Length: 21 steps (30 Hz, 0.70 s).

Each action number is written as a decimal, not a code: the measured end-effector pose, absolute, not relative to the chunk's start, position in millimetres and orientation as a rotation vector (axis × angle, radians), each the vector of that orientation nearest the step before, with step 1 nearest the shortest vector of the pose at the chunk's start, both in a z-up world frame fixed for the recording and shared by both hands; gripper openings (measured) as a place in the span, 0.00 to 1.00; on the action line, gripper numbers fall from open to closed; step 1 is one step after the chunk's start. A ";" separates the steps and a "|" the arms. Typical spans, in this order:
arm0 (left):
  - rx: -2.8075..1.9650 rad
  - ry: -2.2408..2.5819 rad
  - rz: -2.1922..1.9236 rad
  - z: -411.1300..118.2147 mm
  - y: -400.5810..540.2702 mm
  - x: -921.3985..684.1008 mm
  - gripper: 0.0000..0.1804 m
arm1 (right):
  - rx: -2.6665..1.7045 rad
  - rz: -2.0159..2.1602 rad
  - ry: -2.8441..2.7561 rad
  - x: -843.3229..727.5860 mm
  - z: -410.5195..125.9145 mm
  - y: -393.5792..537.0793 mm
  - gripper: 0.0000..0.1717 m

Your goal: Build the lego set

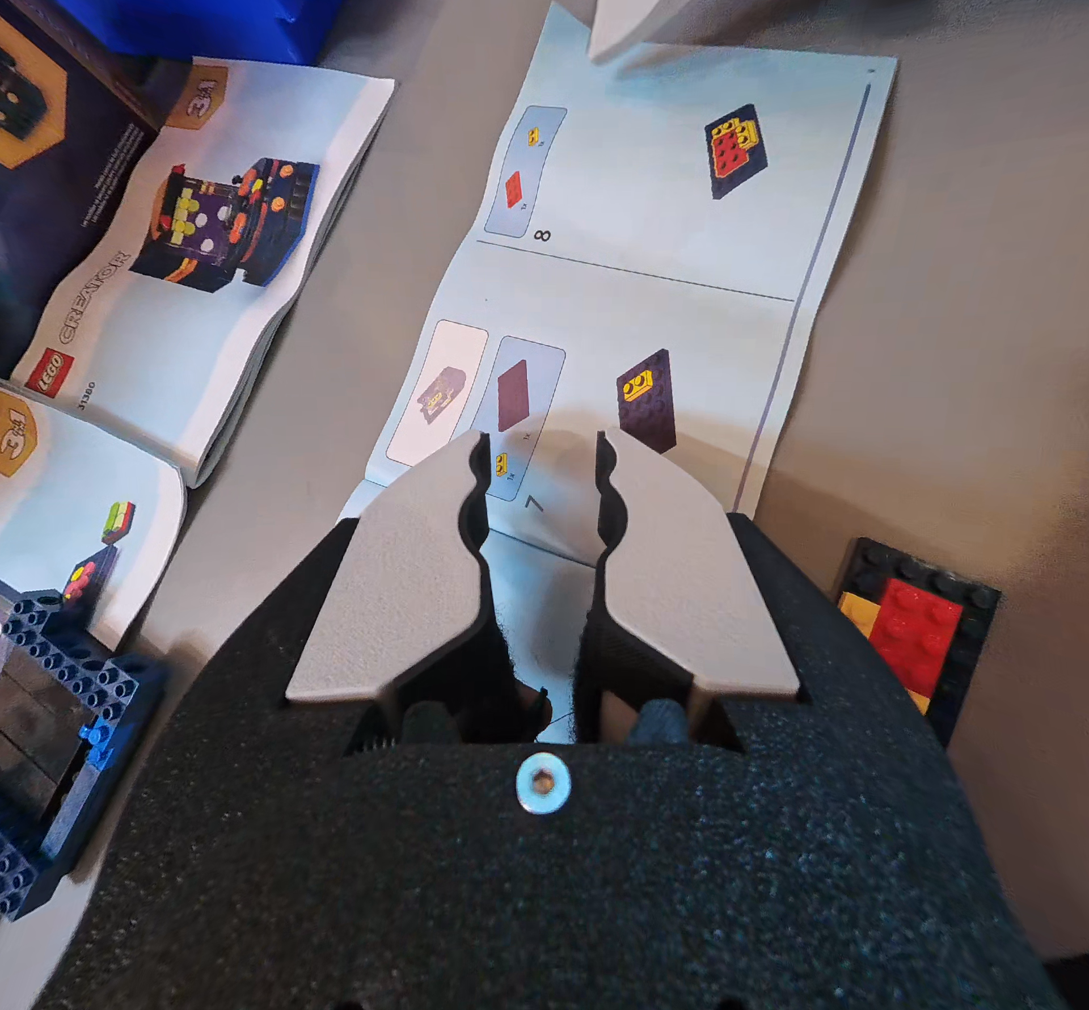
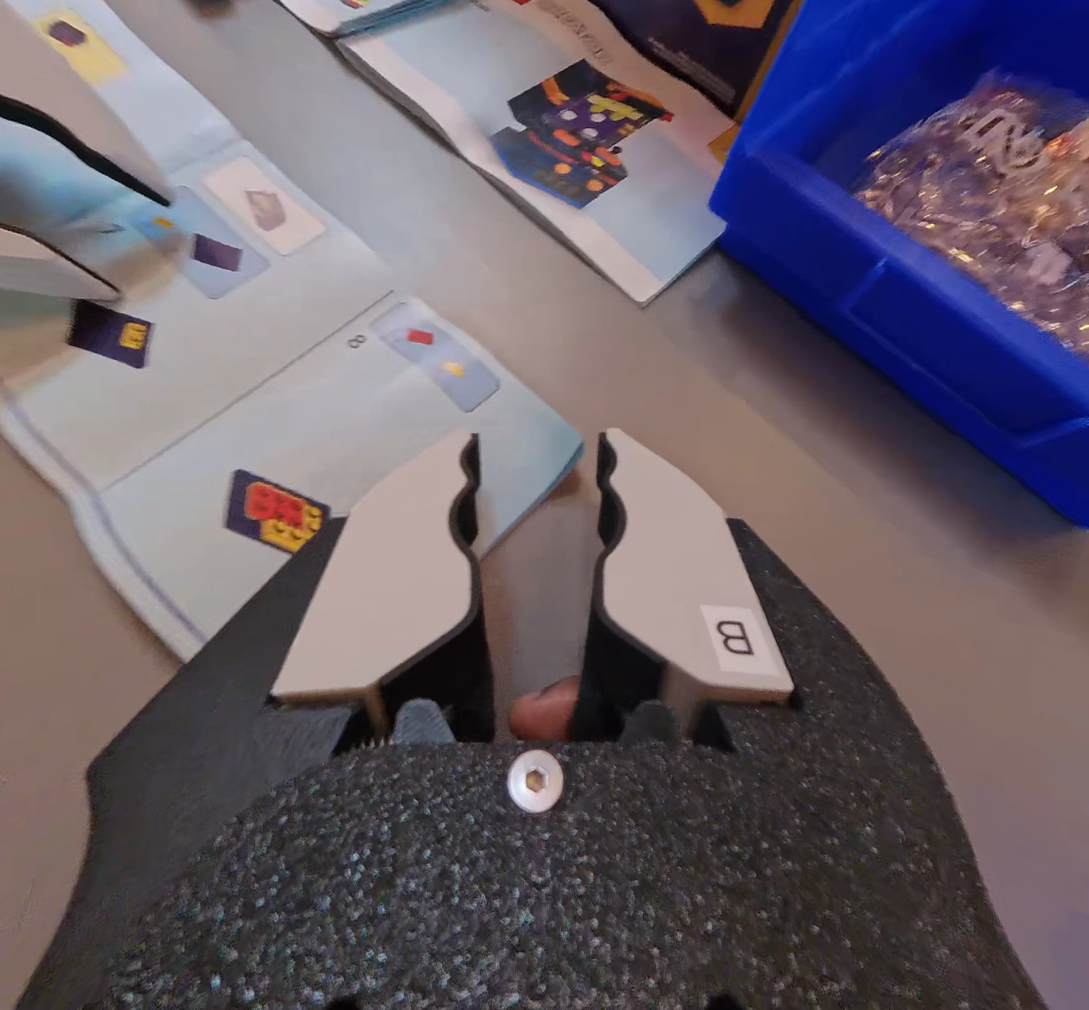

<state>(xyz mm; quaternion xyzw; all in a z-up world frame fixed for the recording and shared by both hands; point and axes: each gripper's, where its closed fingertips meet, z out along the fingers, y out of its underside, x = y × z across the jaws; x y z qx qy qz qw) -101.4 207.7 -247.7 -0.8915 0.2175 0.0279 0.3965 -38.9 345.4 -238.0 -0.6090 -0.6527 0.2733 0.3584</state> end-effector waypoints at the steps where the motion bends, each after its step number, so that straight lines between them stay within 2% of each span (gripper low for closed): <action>1: -2.255 0.552 0.069 -247.8 207.8 -101.3 0.19 | -1.548 0.676 -1.680 -39.8 -237.4 348.3 0.20; 4: -2.247 0.544 0.048 -248.2 207.7 -100.9 0.18 | -1.515 0.645 -1.674 -40.8 -237.1 349.7 0.13; 11: -2.240 0.533 0.026 -248.4 207.9 -101.2 0.19 | -1.470 0.554 -1.684 -42.0 -239.6 352.4 0.06; 13: -2.240 0.527 0.026 -248.4 208.1 -101.8 0.19 | -1.418 0.532 -1.683 -42.2 -234.0 350.7 0.00; 17: -2.238 0.518 0.032 -247.9 208.1 -103.1 0.21 | -1.282 0.521 -1.737 -42.6 -224.4 336.2 0.00; 21: -2.177 0.515 0.096 -235.5 209.1 -109.2 0.27 | -1.038 0.706 -1.786 -44.2 -198.8 293.6 0.00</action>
